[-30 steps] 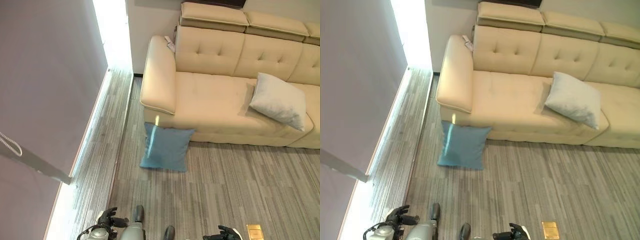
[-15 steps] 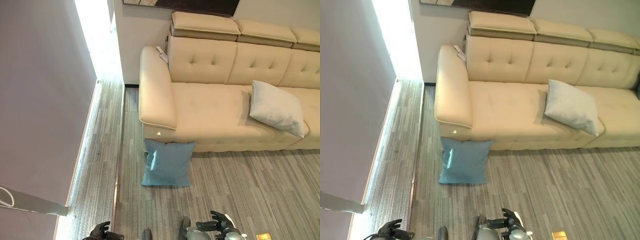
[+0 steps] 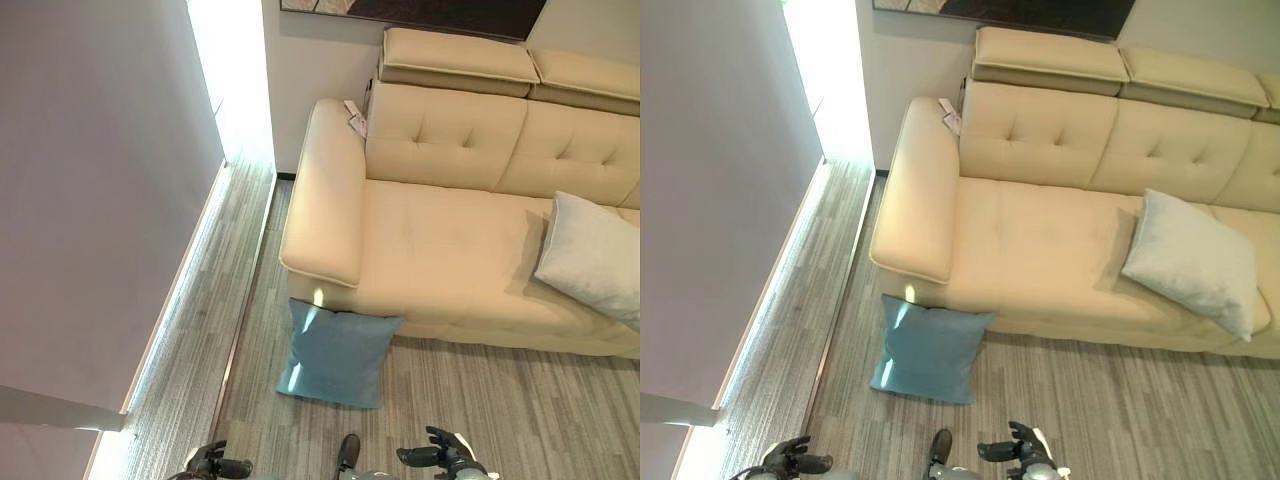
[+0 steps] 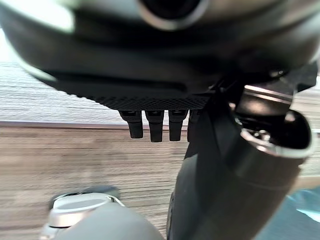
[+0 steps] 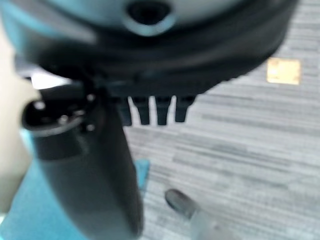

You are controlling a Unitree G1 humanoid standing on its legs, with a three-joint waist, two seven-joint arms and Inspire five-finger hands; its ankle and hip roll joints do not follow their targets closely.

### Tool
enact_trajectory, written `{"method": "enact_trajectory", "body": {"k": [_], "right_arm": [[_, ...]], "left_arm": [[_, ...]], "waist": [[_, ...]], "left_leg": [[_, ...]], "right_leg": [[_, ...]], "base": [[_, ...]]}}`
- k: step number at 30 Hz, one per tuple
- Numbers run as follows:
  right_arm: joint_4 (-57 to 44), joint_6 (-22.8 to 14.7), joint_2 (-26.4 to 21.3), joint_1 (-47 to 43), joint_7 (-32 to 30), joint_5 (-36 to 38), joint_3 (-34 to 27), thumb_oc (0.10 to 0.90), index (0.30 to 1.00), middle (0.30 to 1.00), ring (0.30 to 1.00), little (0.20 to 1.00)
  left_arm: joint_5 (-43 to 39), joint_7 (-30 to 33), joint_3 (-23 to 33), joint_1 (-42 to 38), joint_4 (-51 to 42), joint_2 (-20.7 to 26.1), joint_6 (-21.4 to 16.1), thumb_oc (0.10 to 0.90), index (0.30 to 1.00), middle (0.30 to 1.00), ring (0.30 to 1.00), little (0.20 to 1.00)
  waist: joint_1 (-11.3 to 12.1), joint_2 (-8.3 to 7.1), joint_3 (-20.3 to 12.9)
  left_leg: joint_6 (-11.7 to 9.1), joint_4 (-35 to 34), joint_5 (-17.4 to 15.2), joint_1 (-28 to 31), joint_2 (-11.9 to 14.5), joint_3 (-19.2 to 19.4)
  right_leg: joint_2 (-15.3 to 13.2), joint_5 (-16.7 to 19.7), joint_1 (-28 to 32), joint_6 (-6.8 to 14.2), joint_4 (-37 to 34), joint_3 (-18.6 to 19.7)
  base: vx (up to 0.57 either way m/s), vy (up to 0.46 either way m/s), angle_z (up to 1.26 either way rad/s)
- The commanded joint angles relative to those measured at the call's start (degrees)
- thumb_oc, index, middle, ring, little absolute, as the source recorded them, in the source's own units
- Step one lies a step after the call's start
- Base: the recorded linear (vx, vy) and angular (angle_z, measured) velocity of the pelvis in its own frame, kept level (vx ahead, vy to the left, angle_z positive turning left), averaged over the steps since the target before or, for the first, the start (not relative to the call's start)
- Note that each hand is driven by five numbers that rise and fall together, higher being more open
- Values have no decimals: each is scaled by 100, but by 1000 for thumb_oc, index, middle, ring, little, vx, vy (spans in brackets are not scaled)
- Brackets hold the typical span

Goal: Pick up all the scattered cushions and arrange them neatly on the sofa.

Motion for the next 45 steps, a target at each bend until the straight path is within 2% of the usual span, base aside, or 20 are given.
{"method": "enact_trajectory", "body": {"k": [1, 2, 4, 11, 16, 17, 18, 19, 21, 22, 23, 24, 27, 29, 32, 33, 35, 39, 45], "right_arm": [[27, -106, -272, 68, -139, 179, -19, 800, 900, 900, 900, 900], [27, -106, -272, 68, -139, 179, -20, 800, 900, 900, 900, 900], [39, -119, -253, 151, -105, 152, -66, 800, 900, 900, 900, 900], [-66, -108, -177, 80, -104, 96, -20, 800, 900, 900, 900, 900], [-282, -168, -186, -99, -162, 193, 11, 800, 900, 900, 900, 900], [-436, -225, -233, -261, -289, 207, 26, 800, 900, 900, 900, 900], [-436, -224, -233, -264, -290, 207, 25, 800, 900, 900, 900, 900], [-636, -298, -302, -453, -460, 297, 15, 800, 900, 900, 900, 900], [-736, -326, -326, -525, -521, 338, 14, 800, 900, 900, 900, 900], [-996, -397, -427, -728, -681, 381, 43, 800, 900, 900, 900, 900], [-1000, -396, -428, -737, -682, 382, 34, 800, 900, 900, 900, 900], [-1123, -436, -480, -856, -782, 387, 67, 800, 900, 900, 900, 900], [-1546, -591, -628, -1536, -1339, 474, 114, 800, 900, 900, 900, 900], [-1563, -613, -633, -1661, -1460, 463, 144, 800, 900, 900, 900, 900], [-1564, -701, -695, -2156, -1826, 489, 185, 800, 900, 900, 900, 900], [-1586, -759, -771, -2564, -2109, 515, 163, 800, 900, 900, 900, 900], [-1608, -782, -799, -2744, -2219, 546, 175, 800, 900, 900, 900, 900], [-1585, -960, -1013, -3585, -2617, 696, 166, 800, 900, 900, 900, 900], [-1724, -1074, -1251, -4333, -2922, 799, 212, 800, 900, 900, 900, 900]], "left_arm": [[26, 67, -303, -137, -129, 75, -136, 800, 900, 900, 900, 900], [26, 67, -303, -138, -129, 75, -135, 800, 900, 900, 900, 900], [-153, 41, -200, -31, -87, 24, -147, 800, 900, 900, 900, 900], [-325, 28, -35, -5, -187, 113, -167, 800, 900, 900, 900, 900], [-507, 136, 55, -85, -354, 256, -252, 800, 900, 900, 900, 900], [-654, 269, 69, -219, -522, 322, -335, 800, 900, 900, 900, 900], [-654, 270, 70, -221, -522, 321, -334, 800, 900, 900, 900, 900], [-875, 445, 29, -367, -820, 359, -466, 800, 900, 900, 900, 900], [-968, 499, 17, -421, -938, 369, -514, 800, 900, 900, 900, 900], [-1203, 627, -50, -577, -1200, 386, -615, 800, 900, 900, 900, 900], [-1203, 628, -53, -589, -1204, 388, -615, 800, 900, 900, 900, 900], [-1285, 708, -112, -672, -1386, 405, -681, 800, 900, 900, 900, 900], [-1572, 1095, -335, -1296, -1828, 457, -901, 800, 900, 900, 900, 900], [-1633, 1181, -365, -1455, -1864, 456, -935, 800, 900, 900, 900, 900], [-1768, 1389, -505, -2009, -1873, 474, -1018, 800, 900, 900, 900, 900], [-1844, 1556, -585, -2444, -1920, 526, -1077, 800, 900, 900, 900, 900], [-1907, 1597, -616, -2647, -1903, 554, -1102, 800, 900, 900, 900, 900], [-1993, 1786, -710, -3570, -1866, 844, -1187, 800, 900, 900, 900, 900], [-2143, 1901, -815, -4393, -1915, 1168, -1276, 800, 900, 900, 900, 900]], "waist": [[-31, -21, 165], [-29, -22, 169], [-27, 76, 50], [4, 54, 87], [63, 11, 296], [72, 0, 491], [77, 2, 494], [81, 9, 681], [74, 18, 735], [89, 71, 889], [77, 53, 890], [90, 93, 964], [47, 165, 1202], [22, 166, 1205], [-53, 199, 1255], [-112, 247, 1295], [-144, 256, 1301], [-272, 349, 1343], [-381, 420, 1282]], "left_leg": [[226, -1329, 249, -281, -32, 344], [226, -1331, 249, -276, -32, 345], [258, -1955, 343, -17, -121, 138], [422, -2077, 350, 131, -195, 219], [516, -1841, 237, -75, -209, 334], [520, -1626, 208, -360, -204, 353], [519, -1593, 181, -372, -198, 358], [520, -1312, 161, -794, -194, 362], [519, -1197, 149, -988, -182, 364], [477, -889, -30, -1350, -144, 299], [512, -909, 132, -1438, -168, 340], [482, -800, -22, -1572, -151, 299], [524, -232, 31, -2818, -80, 255], [522, -157, 53, -3071, -74, 234], [508, -32, 144, -3760, -72, 186], [484, 50, 190, -4209, -67, 164], [473, 133, 205, -4432, -66, 141], [452, 230, 245, -5302, -50, 163], [473, 460, 234, -6202, -40, 167]], "right_leg": [[-184, -802, 180, 786, 403, 189], [-184, -801, 184, 787, 402, 191], [-133, -874, 190, 835, 526, 279], [-320, -893, -74, 925, 1006, 365], [-450, -913, -421, 945, 1349, 376], [-501, -924, -686, 932, 1532, 368], [-500, -944, -699, 931, 1561, 375], [-569, -951, -1045, 913, 1766, 378], [-602, -956, -1228, 896, 1861, 389], [-628, -1116, -1574, 902, 2147, 448], [-662, -978, -1636, 856, 2093, 398], [-642, -1136, -1824, 880, 2285, 451], [-692, -1144, -3025, 815, 2733, 468], [-693, -1145, -3277, 806, 2795, 479], [-720, -1143, -3943, 792, 2952, 463], [-754, -1144, -4414, 787, 3081, 473], [-770, -1142, -4609, 782, 3138, 475], [-798, -1150, -5567, 770, 3372, 620], [-795, -1134, -6518, 799, 3658, 756]], "base": [[85, 43, 22], [144, 90, 11], [139, 146, 2], [38, 101, -19], [-59, 37, -11], [-128, 10, -14], [-242, 1, -8], [-184, -1, 2], [-128, -12, 5], [-102, -13, 3], [-78, -28, 0], [-156, -15, 1], [-196, -35, -2], [-119, -31, -2], [-117, -28, -1], [-123, -29, 5], [-67, -19, 8], [-15, -4, 1], [-5, 1, 1]]}}
